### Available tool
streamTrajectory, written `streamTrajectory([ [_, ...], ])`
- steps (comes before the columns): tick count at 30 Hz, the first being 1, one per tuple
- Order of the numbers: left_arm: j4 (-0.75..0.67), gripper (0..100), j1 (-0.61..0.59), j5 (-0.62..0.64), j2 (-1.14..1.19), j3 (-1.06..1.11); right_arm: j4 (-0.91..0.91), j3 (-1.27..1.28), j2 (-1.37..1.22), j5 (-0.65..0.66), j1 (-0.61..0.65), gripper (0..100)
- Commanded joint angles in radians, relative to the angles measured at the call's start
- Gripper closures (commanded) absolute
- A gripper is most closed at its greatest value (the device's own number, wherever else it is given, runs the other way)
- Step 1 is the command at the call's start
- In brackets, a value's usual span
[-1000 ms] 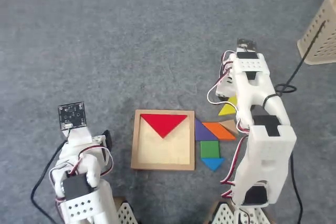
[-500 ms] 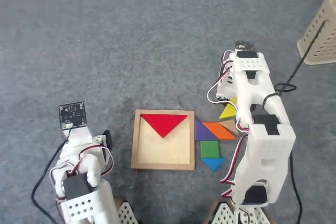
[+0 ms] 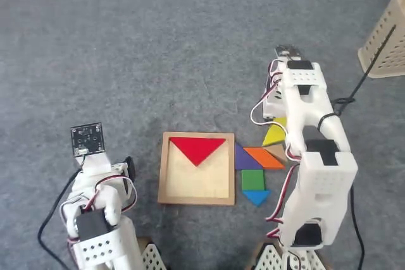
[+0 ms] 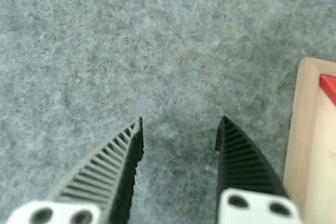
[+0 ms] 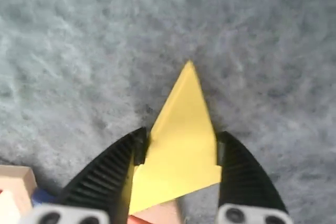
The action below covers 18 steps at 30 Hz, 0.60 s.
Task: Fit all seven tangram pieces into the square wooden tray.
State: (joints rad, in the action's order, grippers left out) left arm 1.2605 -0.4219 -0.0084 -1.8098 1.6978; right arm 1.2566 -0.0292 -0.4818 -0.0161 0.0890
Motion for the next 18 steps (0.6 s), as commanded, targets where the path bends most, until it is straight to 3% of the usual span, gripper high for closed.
streamTrajectory([
  [1, 0.005, 78, 0.003, -0.005, -0.014, -0.013, -0.076, 0.080, 0.183, 0.037, -0.022, 85.7],
  [9, 0.005, 78, 0.003, -0.005, -0.014, -0.013, -0.240, 0.423, 0.452, 0.014, 0.012, 75.0],
  [18, 0.005, 78, 0.003, -0.005, -0.014, -0.013, -0.248, 0.400, 0.320, -0.011, 0.025, 74.6],
])
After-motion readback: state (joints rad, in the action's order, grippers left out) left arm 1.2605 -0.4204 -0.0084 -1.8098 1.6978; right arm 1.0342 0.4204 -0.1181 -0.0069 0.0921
